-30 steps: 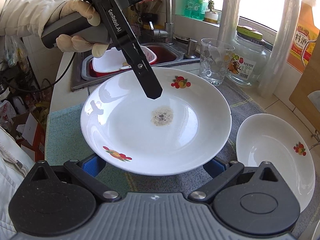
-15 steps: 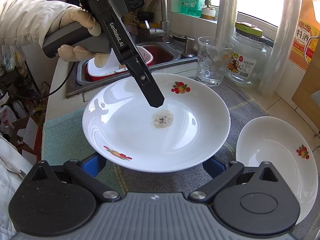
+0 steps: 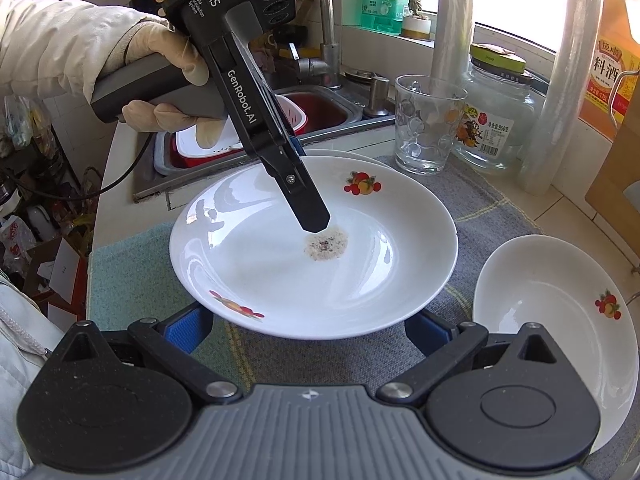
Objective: Organize plates and bowls
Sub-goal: 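Lower the stained plate onto the other white plate with the left tool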
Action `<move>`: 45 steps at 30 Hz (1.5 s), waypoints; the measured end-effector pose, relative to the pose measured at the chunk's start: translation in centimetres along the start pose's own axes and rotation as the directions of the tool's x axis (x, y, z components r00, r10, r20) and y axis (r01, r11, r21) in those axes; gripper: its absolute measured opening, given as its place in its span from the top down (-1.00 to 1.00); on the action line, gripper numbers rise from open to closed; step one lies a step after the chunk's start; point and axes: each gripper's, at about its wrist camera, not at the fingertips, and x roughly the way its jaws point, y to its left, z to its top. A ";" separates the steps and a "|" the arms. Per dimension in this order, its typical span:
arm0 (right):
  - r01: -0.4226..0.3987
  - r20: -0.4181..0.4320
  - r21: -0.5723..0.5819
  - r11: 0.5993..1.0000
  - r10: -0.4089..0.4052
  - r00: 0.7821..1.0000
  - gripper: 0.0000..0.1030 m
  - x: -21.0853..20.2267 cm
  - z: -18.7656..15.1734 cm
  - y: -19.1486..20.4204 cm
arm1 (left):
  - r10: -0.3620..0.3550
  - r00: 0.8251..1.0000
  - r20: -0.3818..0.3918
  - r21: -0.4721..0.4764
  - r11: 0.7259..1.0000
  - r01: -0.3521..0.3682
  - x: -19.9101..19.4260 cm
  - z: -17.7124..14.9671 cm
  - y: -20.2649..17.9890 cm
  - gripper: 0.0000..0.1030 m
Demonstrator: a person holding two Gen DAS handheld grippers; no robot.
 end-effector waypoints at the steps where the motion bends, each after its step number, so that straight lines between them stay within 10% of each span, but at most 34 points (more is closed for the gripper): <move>1: -0.003 0.003 0.000 1.000 0.003 1.000 -1.00 0.0 0.0 0.0 | 0.005 1.000 -0.002 0.002 1.000 -0.005 0.0 0.0 -0.1 -0.69; 21: -0.081 0.078 -0.029 0.996 0.083 0.994 -1.00 -0.2 -0.5 -1.4 | 0.175 0.982 -0.065 -0.050 0.983 -0.178 0.6 0.7 -0.7 -0.69; 45: 0.010 0.018 -0.019 1.000 -0.010 1.000 -1.00 0.8 0.3 -0.6 | 0.226 0.970 0.096 -0.042 0.974 -0.223 -3.1 -1.4 -2.3 -0.72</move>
